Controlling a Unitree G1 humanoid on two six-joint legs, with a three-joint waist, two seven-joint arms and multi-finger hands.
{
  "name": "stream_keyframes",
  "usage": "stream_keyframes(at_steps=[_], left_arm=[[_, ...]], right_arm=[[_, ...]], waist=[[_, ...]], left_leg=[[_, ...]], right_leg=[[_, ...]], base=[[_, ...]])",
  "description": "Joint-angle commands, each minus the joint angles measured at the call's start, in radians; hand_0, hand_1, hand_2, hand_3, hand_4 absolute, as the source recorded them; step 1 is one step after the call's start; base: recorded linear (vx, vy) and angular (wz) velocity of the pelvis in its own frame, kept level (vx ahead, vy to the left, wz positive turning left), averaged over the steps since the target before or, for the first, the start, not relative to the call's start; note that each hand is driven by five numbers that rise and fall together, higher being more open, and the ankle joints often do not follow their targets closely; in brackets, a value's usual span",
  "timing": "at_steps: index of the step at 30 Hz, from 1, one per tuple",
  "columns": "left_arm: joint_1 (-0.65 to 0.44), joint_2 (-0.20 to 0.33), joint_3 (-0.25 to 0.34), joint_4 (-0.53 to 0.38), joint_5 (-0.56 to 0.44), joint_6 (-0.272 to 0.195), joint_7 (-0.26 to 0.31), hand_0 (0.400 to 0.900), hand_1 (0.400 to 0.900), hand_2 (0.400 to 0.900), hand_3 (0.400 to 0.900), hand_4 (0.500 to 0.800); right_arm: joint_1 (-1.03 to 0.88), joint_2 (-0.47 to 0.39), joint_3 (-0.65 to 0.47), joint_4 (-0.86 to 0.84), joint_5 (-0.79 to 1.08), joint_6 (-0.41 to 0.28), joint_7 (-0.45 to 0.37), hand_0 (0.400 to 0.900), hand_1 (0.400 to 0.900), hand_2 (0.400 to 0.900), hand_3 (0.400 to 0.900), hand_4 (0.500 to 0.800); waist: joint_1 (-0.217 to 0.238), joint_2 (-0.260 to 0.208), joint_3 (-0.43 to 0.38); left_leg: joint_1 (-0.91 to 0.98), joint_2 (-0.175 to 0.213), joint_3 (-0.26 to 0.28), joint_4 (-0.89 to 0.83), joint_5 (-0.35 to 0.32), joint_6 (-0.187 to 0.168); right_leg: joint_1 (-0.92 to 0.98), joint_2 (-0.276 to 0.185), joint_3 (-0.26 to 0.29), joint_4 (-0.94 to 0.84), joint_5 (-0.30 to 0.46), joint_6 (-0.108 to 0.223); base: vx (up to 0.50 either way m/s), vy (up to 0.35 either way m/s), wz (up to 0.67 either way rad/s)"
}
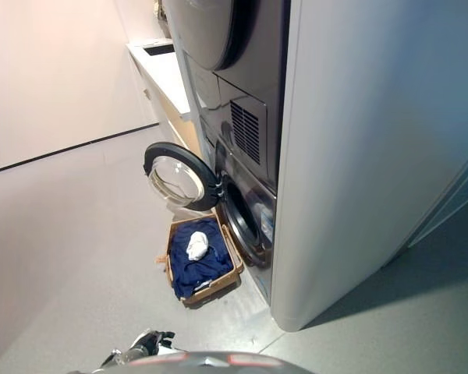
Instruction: Put the clothes in the basket into the washing machine.
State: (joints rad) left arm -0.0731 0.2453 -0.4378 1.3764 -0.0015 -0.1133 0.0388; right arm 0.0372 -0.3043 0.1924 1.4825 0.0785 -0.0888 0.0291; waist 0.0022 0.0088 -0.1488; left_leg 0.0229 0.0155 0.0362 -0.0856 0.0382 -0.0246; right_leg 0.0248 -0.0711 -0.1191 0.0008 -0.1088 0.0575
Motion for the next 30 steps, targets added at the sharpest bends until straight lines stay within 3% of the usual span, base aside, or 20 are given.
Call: stream_keyframes(at_steps=[1, 17, 20, 22, 23, 26, 30], left_arm=[[-0.049, 0.006, 0.044, 0.039, -0.029, -0.035, 0.007, 0.900, 0.900, 0.900, 0.900, 0.800], [-0.047, 0.016, 0.071, 0.041, -0.064, -0.035, -0.011, 0.900, 0.900, 0.900, 0.900, 0.800], [-0.065, 0.017, 0.066, 0.031, -0.078, -0.039, -0.006, 0.900, 0.900, 0.900, 0.900, 0.800], [-0.088, 0.017, 0.053, 0.002, -0.088, -0.046, 0.001, 0.900, 0.900, 0.900, 0.900, 0.800], [-0.088, 0.014, 0.048, -0.014, -0.084, -0.046, -0.003, 0.900, 0.900, 0.900, 0.900, 0.800], [-0.085, 0.011, 0.042, -0.010, -0.073, -0.045, -0.009, 0.900, 0.900, 0.900, 0.900, 0.800], [-0.099, 0.019, 0.031, -0.008, -0.063, -0.041, -0.023, 0.900, 0.900, 0.900, 0.900, 0.800]], right_arm=[[-0.011, -0.008, 0.023, 0.075, 0.024, -0.017, -0.006, 0.900, 0.900, 0.900, 0.900, 0.800], [-0.026, -0.011, 0.030, 0.071, 0.019, -0.015, 0.005, 0.900, 0.900, 0.900, 0.900, 0.800], [-0.040, -0.024, 0.030, 0.061, 0.022, -0.017, 0.003, 0.900, 0.900, 0.900, 0.900, 0.800], [-0.048, -0.038, 0.030, 0.047, 0.035, -0.021, -0.005, 0.900, 0.900, 0.900, 0.900, 0.800], [-0.050, -0.040, 0.026, 0.045, 0.044, -0.019, -0.009, 0.900, 0.900, 0.900, 0.900, 0.800], [-0.047, -0.036, 0.021, 0.047, 0.040, -0.016, -0.005, 0.900, 0.900, 0.900, 0.900, 0.800], [-0.043, -0.037, 0.017, 0.048, 0.036, -0.012, 0.003, 0.900, 0.900, 0.900, 0.900, 0.800]], waist=[[0.021, -0.044, -0.058], [0.028, -0.060, -0.044], [0.021, -0.070, -0.001], [0.005, -0.077, 0.034], [0.013, -0.072, 0.035], [0.014, -0.064, 0.020], [0.005, -0.065, 0.029]], left_leg=[[-0.050, -0.020, -0.029, -0.002, -0.033, 0.008], [-0.051, -0.030, -0.024, 0.061, -0.071, 0.022], [-0.141, -0.051, 0.010, 0.230, -0.103, 0.013], [-0.208, 0.003, 0.157, 0.267, -0.075, 0.007], [-0.198, 0.009, 0.187, 0.250, -0.077, 0.014], [-0.156, -0.019, 0.177, 0.203, -0.112, 0.052], [-0.125, -0.058, 0.169, 0.204, -0.146, 0.100]], right_leg=[[-0.076, -0.025, -0.035, -0.049, 0.157, 0.036], [-0.068, -0.037, -0.025, -0.015, 0.135, 0.032], [-0.073, -0.061, -0.029, 0.040, 0.116, 0.023], [-0.089, -0.080, -0.076, 0.067, 0.119, 0.022], [-0.102, -0.080, -0.087, 0.078, 0.120, 0.025], [-0.114, -0.097, -0.093, 0.110, 0.106, 0.036], [-0.156, -0.143, -0.061, 0.251, 0.103, 0.037]], base=[[0.00, 0.000, 0.00], [0.01, 0.012, 0.01], [-0.11, 0.060, 0.40], [-0.20, 0.109, 0.59], [-0.06, 0.144, 0.01], [0.06, 0.164, 0.16], [0.05, 0.203, 0.14]])
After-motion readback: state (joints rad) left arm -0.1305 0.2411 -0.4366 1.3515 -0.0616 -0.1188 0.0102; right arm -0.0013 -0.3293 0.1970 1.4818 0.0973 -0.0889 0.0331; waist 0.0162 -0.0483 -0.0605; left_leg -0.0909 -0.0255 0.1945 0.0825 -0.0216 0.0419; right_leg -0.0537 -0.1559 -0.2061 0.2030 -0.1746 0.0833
